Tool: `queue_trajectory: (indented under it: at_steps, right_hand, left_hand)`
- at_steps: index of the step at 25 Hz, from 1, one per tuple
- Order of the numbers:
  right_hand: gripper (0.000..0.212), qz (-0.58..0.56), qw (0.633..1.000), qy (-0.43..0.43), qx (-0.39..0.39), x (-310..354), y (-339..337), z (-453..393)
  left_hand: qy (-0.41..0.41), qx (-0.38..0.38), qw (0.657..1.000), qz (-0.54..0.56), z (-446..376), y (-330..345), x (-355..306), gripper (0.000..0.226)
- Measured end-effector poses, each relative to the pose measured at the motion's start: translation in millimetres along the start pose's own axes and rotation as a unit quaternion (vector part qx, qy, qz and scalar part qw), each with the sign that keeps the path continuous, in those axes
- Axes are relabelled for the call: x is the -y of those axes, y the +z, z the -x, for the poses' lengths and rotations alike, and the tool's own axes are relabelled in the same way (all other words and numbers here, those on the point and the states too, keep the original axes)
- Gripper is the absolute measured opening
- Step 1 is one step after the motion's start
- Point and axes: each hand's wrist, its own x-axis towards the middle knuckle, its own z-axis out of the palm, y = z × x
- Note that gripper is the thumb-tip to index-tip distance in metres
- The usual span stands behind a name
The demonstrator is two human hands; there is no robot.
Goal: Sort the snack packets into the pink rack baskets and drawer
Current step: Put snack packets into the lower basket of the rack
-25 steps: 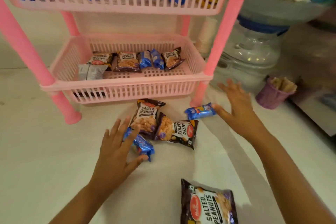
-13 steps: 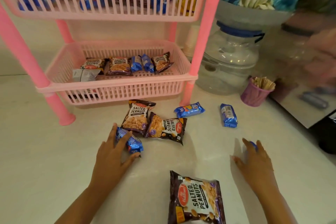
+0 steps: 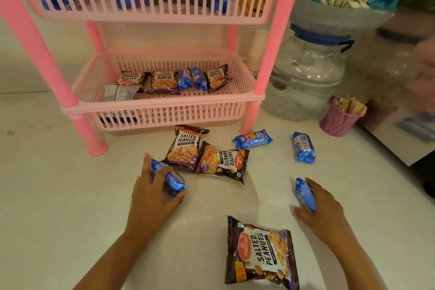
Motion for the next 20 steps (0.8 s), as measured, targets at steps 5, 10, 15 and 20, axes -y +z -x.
queue_trajectory:
  at_steps: [5,10,15,20]
  right_hand:
    - [0.070,0.032,0.997,0.042,-0.060,-1.1,6.5,1.0]
    - [0.069,0.024,0.996,0.072,-0.046,9.3,-0.5,-0.9]
    - [0.071,-0.022,0.996,-0.046,-0.077,75.0,-13.6,-1.7]
    - [0.063,-0.198,0.959,-0.198,-0.032,175.6,-34.9,-33.5]
  left_hand:
    - [-0.030,-0.012,0.995,0.091,-1.4,5.2,6.8,0.063]
    - [-0.053,-0.033,0.987,0.146,0.7,1.6,6.0,0.064]
    - [0.020,-0.020,0.988,0.151,3.7,-18.1,-7.1,0.070]
    - [0.152,-0.073,0.975,0.148,-52.7,-85.3,-33.8,0.081]
